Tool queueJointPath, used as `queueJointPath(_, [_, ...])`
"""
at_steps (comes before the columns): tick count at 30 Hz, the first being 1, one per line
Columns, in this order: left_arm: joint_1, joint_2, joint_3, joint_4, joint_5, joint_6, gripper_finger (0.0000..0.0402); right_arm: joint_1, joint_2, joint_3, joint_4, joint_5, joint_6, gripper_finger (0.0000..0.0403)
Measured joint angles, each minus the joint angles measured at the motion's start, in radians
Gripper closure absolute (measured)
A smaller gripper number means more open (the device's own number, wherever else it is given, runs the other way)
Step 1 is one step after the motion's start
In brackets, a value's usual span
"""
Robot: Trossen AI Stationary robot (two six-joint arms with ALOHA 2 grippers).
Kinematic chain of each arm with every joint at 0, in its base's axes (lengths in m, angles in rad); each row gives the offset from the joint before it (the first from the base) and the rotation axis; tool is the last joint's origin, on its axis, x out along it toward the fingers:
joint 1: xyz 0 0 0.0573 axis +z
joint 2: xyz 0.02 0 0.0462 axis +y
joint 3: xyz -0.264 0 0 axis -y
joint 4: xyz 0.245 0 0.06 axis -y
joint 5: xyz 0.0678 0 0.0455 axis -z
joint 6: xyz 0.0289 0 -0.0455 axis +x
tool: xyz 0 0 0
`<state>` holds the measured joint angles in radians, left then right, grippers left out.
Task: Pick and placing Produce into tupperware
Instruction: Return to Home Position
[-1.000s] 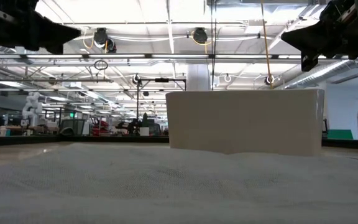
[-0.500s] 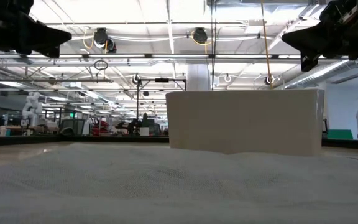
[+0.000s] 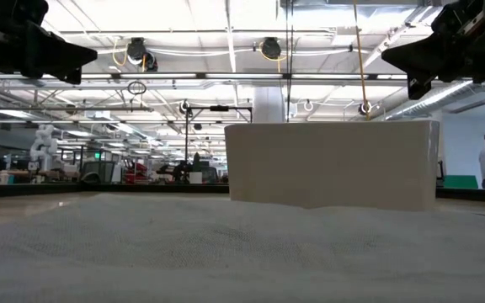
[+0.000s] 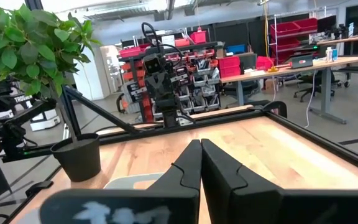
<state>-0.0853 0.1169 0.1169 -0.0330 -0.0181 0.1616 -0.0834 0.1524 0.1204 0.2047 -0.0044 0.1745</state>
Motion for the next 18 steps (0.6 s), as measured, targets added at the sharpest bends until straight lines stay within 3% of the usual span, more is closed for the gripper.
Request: queueJointPath(18, [0.0,0.0,0.0,0.0,0.0,-0.014,0.0401,0.0,0.0,0.0,0.0,0.0,-0.002,0.0403])
